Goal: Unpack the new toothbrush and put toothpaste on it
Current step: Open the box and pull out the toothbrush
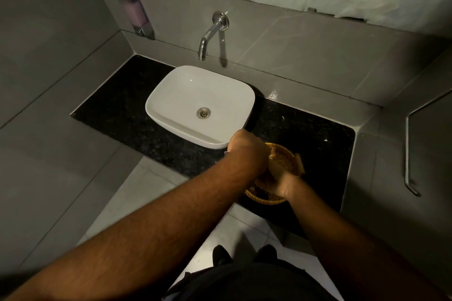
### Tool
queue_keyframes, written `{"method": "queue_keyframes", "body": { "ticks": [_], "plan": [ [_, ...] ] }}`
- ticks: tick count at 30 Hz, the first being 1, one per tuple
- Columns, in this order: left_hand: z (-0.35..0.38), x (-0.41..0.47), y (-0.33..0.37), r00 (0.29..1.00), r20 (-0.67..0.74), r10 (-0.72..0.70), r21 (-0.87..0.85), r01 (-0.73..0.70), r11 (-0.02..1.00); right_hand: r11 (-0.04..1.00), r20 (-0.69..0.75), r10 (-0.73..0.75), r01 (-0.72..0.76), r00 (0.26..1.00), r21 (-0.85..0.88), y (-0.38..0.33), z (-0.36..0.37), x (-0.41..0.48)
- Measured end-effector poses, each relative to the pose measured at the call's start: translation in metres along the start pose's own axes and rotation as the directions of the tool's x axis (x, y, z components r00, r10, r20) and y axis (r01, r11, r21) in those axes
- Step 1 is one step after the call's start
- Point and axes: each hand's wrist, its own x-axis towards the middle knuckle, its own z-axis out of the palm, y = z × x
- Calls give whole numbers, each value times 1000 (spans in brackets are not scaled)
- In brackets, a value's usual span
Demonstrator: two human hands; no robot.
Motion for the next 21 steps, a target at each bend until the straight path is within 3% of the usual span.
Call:
{"method": "queue_keyframes", "body": {
  "ticks": [7,14,21],
  "plan": [
    [-2,-2,3,994,-62,-95,89,100,991,999,-91,-24,19,996,-49,-1,-10,-6],
    [1,8,9,992,-109,-59,60,65,996,999,-81,-46,47,996,14,0,-15,-1],
    [16,12,-3,993,-96,-74,-17,73,997,993,-377,-115,109,919,-36,2,-31,-9]
  ]
}}
